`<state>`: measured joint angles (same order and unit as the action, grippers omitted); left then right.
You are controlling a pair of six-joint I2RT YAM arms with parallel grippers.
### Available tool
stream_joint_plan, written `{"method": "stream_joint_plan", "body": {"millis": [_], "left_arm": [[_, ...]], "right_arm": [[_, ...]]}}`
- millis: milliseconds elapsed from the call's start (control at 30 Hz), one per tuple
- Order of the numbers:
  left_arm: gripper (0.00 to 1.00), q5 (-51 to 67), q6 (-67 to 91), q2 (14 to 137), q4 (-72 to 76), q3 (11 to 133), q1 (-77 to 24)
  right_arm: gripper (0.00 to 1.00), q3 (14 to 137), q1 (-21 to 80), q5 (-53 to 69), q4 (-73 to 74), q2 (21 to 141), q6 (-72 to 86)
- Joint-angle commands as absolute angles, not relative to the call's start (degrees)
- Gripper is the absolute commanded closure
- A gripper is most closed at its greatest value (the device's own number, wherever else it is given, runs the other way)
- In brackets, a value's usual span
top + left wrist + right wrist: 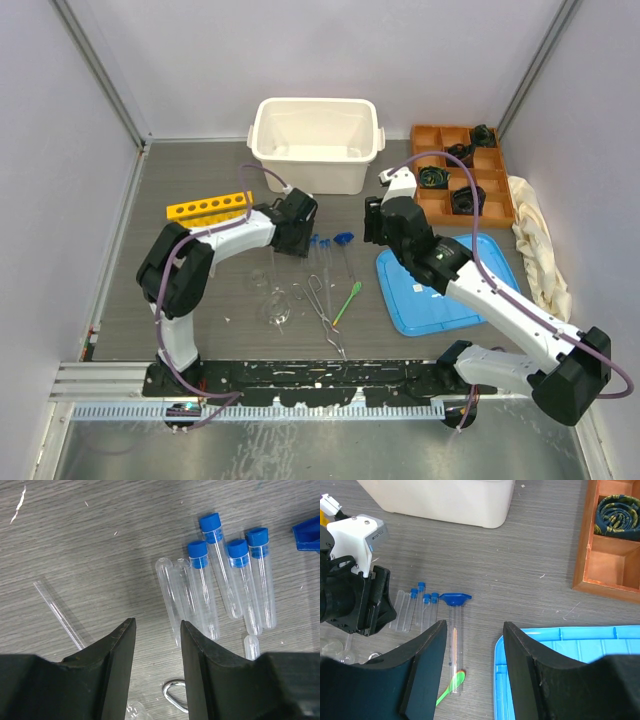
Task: Organize the chemistry lab equipment
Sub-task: Pick up the test tube at the center of the board.
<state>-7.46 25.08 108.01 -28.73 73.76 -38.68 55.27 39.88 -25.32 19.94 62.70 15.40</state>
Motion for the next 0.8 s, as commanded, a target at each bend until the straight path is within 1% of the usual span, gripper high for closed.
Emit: {"method": "stream_joint_plan", "body": {"millis": [0,333,533,633,767], "left_arm": [[0.58,-7.2,25.9,108.4,-26.8,75.7,-39.0],[0.58,-7.0,26.5,110.3,-27.8,76.2,-39.0],[0.60,-7.0,26.5,110.9,-28.7,76.5,-39.0],[0.66,-7.1,26.3,110.7,-29.1,76.2,-39.0],[0.81,-7.2,25.8,109.5,-29.9,75.7,-39.0]], "right_arm": [[0.46,54.7,39.6,-25.5,17.9,62.9,16.2],[0.45,54.6,39.4,-25.4,17.6,63.3,15.9],[0.46,54.4,39.3,-25.3,17.6,63.5,15.9],[0.46,54.5,39.2,-25.2,17.4,63.7,16.0],[0.46,54.7,39.2,-24.7,17.2,64.0,16.2]]}}
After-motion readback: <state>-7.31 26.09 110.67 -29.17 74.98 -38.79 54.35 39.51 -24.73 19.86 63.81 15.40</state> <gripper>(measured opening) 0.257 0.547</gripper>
